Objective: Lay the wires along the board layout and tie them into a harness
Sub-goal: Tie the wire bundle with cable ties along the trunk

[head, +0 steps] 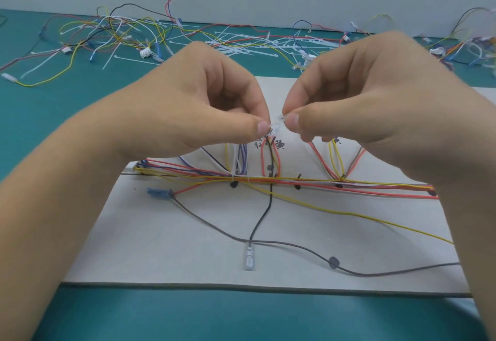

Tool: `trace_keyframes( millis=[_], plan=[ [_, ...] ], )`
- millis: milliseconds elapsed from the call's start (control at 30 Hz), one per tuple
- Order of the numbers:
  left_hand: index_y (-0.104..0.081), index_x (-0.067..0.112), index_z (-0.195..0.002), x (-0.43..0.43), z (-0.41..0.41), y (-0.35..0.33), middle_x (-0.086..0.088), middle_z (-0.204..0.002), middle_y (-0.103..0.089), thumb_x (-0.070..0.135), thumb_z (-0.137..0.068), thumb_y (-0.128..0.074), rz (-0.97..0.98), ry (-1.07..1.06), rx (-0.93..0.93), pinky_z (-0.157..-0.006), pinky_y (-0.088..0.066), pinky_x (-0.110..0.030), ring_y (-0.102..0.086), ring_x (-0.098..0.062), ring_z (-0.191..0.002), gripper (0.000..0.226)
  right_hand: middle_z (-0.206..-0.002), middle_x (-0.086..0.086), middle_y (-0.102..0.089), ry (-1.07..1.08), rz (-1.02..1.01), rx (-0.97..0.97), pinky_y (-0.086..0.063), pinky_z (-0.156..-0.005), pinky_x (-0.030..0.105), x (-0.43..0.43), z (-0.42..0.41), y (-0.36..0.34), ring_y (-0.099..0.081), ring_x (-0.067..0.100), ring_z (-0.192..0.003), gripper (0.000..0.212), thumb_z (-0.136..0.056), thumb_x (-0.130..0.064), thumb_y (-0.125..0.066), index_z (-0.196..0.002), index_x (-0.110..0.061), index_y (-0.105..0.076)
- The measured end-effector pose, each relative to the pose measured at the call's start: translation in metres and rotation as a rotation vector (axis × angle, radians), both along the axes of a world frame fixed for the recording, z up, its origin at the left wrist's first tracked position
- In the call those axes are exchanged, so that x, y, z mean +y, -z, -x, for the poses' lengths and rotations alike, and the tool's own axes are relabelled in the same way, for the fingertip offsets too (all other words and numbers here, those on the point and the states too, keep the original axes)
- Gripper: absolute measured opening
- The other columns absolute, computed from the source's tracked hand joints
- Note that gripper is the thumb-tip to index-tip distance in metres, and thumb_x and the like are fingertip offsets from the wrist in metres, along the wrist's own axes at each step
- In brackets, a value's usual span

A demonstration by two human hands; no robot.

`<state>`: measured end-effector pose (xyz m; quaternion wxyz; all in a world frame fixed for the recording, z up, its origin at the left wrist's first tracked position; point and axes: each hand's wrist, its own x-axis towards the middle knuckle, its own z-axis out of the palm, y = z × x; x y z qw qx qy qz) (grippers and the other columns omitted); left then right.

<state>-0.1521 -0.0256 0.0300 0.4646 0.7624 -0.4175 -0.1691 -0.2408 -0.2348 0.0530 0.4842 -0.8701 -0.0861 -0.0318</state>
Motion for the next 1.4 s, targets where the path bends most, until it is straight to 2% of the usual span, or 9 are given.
trace_keyframes(
  millis=[233,367,533,633,800,933,1033,1267,1400],
  plan=[
    [-0.078,0.037,-0.09,-0.004,-0.002,0.006,0.024,-0.073,-0.063,0.042,-0.081,-0.07,-0.143,-0.153,-0.247,-0.054,-0.036,-0.008,-0.049,-0.002,-0.056,0.013,-0.059,0.003,-0.071,0.175,0.07,-0.055,-0.046,-0.048,0.017,-0.019,-0.004,-0.006,-0.06,0.008,-0.051,0.012,-0.065,-0.025,-0.073,-0.075,-0.021,-0.077],
    [-0.078,0.045,-0.085,-0.002,-0.004,0.007,0.004,-0.072,-0.068,0.042,-0.077,-0.065,-0.284,-0.165,-0.273,-0.058,-0.043,-0.028,-0.055,-0.013,-0.059,0.015,-0.059,0.0,-0.071,0.304,0.15,-0.039,-0.049,-0.057,0.03,-0.032,-0.008,-0.007,-0.059,0.012,-0.05,0.027,-0.054,-0.04,-0.069,-0.075,-0.025,-0.077],
    [-0.077,0.045,-0.083,-0.003,0.0,0.006,0.003,-0.067,-0.07,0.038,-0.07,-0.065,-0.374,-0.152,-0.296,-0.045,-0.04,-0.016,-0.053,-0.007,-0.048,0.02,-0.057,-0.004,-0.071,0.361,0.28,0.034,-0.052,-0.06,0.034,-0.032,-0.004,-0.007,-0.055,0.009,-0.045,0.037,-0.045,-0.048,-0.062,-0.075,-0.03,-0.076],
    [-0.079,0.046,-0.078,-0.007,0.002,0.006,0.007,-0.072,-0.073,0.044,-0.071,-0.069,-0.433,-0.159,-0.276,-0.057,-0.051,-0.029,-0.063,-0.012,-0.06,0.012,-0.057,-0.006,-0.071,0.375,0.336,0.064,-0.051,-0.061,0.035,-0.036,-0.003,-0.01,-0.057,0.017,-0.052,0.038,-0.042,-0.049,-0.061,-0.073,-0.033,-0.076],
    [-0.079,0.04,-0.069,-0.012,0.007,0.007,0.028,-0.061,-0.064,0.038,-0.074,-0.078,-0.453,-0.26,-0.297,-0.047,-0.035,-0.014,-0.059,0.007,-0.058,0.006,-0.053,-0.001,-0.067,0.3,0.445,0.2,-0.033,-0.032,0.016,-0.026,0.0,-0.009,-0.041,0.006,-0.028,0.023,-0.054,-0.038,-0.068,-0.072,-0.028,-0.076],
    [-0.079,0.035,-0.066,-0.016,0.012,0.008,0.023,-0.047,-0.059,0.034,-0.074,-0.083,-0.457,-0.3,-0.262,-0.039,-0.034,-0.007,-0.056,0.008,-0.049,0.009,-0.053,-0.005,-0.067,0.297,0.511,0.249,-0.041,-0.046,0.021,-0.025,-0.001,-0.006,-0.047,0.005,-0.034,0.02,-0.055,-0.039,-0.066,-0.072,-0.034,-0.075],
    [-0.079,0.035,-0.067,-0.017,0.013,0.008,0.025,-0.048,-0.059,0.032,-0.075,-0.083,-0.488,-0.324,-0.276,-0.037,-0.032,-0.009,-0.056,0.01,-0.05,0.009,-0.053,-0.005,-0.067,0.284,0.515,0.277,-0.044,-0.052,0.025,-0.027,-0.001,-0.006,-0.049,0.004,-0.037,0.02,-0.054,-0.037,-0.065,-0.071,-0.034,-0.076],
    [-0.078,0.033,-0.072,-0.019,0.016,0.008,0.039,-0.054,-0.056,0.034,-0.074,-0.082,-0.538,-0.328,-0.316,-0.04,-0.03,-0.009,-0.055,0.017,-0.055,0.005,-0.058,-0.007,-0.071,0.268,0.519,0.262,-0.05,-0.062,0.029,-0.039,0.002,-0.013,-0.052,0.003,-0.044,0.026,-0.049,-0.042,-0.069,-0.074,-0.039,-0.077],
    [-0.077,0.033,-0.074,-0.019,0.017,0.006,0.043,-0.06,-0.055,0.043,-0.07,-0.082,-0.545,-0.309,-0.338,-0.048,-0.032,-0.018,-0.054,0.017,-0.058,0.012,-0.059,-0.007,-0.071,0.242,0.518,0.265,-0.051,-0.06,0.032,-0.03,0.001,-0.009,-0.055,0.007,-0.045,0.023,-0.054,-0.04,-0.07,-0.076,-0.04,-0.076]
  ],
)
